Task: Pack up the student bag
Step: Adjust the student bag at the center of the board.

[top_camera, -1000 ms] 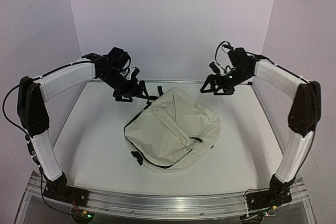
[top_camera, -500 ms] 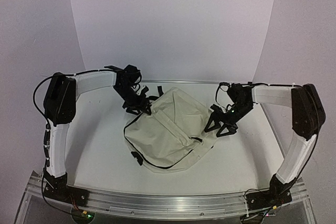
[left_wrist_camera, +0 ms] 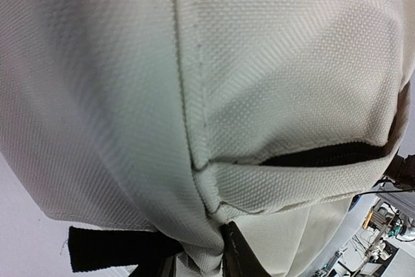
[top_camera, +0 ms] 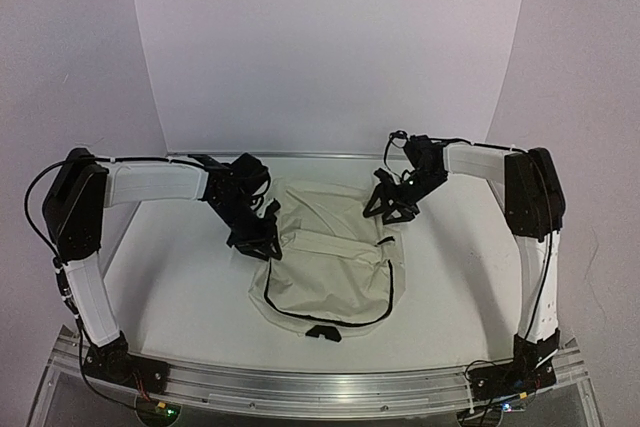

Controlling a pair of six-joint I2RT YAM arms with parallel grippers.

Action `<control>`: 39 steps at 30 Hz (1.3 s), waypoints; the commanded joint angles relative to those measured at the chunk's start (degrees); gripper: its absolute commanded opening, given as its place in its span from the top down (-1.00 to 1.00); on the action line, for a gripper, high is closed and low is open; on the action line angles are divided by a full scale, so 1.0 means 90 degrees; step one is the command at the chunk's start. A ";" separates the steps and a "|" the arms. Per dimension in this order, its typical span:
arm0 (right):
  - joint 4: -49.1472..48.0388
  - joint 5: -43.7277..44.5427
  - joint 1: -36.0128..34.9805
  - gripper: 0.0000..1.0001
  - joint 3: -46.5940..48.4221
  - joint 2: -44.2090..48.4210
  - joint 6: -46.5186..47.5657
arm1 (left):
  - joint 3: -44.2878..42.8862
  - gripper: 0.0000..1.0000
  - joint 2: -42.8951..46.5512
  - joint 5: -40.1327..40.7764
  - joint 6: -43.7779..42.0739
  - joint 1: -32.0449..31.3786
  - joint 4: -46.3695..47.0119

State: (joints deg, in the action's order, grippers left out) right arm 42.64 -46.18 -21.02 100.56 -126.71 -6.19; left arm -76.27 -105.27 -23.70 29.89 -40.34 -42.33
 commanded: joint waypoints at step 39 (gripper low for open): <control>-0.0073 0.0470 -0.0229 1.00 0.1658 0.0747 0.0738 | -0.3703 1.00 -0.1088 0.1142 -0.0298 0.0711 -0.0765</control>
State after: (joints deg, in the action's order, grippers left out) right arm 46.33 -35.45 -22.64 106.30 -123.98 -0.01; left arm -100.16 -117.94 -17.46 31.22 -35.27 -52.23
